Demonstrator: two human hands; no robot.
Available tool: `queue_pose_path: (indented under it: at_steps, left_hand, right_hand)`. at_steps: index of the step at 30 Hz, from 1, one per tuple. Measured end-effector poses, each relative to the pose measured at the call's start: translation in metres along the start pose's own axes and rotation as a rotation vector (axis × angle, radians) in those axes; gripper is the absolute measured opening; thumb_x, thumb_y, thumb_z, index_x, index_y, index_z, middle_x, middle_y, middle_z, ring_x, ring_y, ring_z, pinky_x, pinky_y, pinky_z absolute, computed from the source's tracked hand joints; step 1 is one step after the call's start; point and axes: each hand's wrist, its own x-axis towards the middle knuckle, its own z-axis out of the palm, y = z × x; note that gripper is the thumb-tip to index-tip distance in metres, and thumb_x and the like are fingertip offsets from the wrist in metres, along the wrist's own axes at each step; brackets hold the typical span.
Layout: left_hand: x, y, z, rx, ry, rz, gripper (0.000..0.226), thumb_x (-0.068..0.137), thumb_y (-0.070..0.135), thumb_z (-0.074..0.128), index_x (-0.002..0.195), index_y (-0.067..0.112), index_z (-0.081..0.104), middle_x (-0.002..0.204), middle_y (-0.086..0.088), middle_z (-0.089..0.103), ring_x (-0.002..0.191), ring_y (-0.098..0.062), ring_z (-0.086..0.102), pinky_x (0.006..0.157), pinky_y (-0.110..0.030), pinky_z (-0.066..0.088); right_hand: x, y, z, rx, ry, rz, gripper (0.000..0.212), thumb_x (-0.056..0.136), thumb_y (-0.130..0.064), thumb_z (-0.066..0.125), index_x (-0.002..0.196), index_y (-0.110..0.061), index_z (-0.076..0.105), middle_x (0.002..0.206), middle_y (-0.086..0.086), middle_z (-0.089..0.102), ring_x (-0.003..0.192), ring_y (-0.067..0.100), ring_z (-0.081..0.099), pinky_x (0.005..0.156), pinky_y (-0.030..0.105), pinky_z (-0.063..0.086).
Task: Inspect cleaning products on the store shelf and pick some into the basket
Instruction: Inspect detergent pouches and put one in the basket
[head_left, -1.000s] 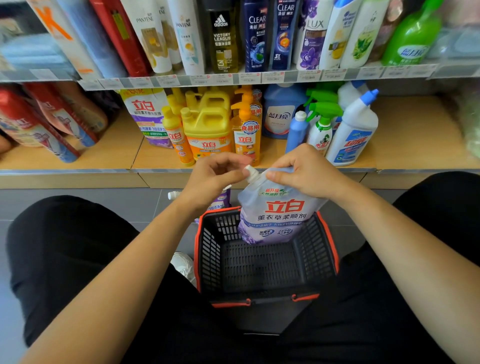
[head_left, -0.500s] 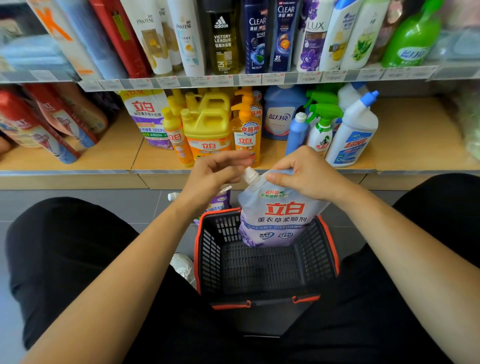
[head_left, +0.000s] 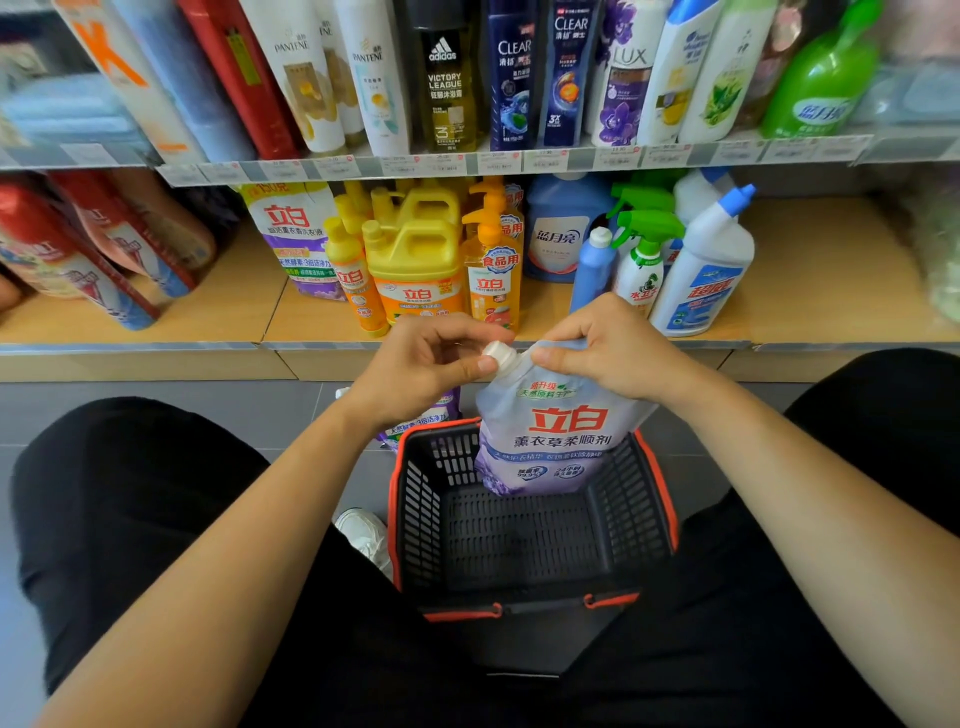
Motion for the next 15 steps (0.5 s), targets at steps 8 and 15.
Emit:
queue_pose_path:
  at_steps: [8, 15]
  left_hand:
    - [0.000, -0.005, 0.016, 0.035, 0.193, -0.049, 0.021, 0.081, 0.030, 0.077, 0.093, 0.012, 0.078, 0.078, 0.004, 0.076, 0.072, -0.007, 0.070, 0.066, -0.021, 0.054]
    - [0.002, -0.009, 0.005, 0.036, 0.126, -0.011, 0.023, 0.089, 0.013, 0.071, 0.107, 0.000, 0.074, 0.097, -0.014, 0.075, 0.090, -0.023, 0.069, 0.084, -0.040, 0.056]
  right_hand:
    - [-0.001, -0.003, 0.003, -0.001, 0.009, 0.004, 0.018, 0.092, -0.020, 0.071, 0.081, -0.008, 0.078, 0.068, 0.004, 0.072, 0.060, -0.003, 0.050, 0.055, 0.019, 0.038]
    - [-0.002, -0.003, 0.005, 0.036, 0.014, 0.003, 0.014, 0.091, -0.019, 0.072, 0.089, -0.007, 0.080, 0.070, -0.003, 0.074, 0.062, -0.006, 0.053, 0.055, 0.012, 0.039]
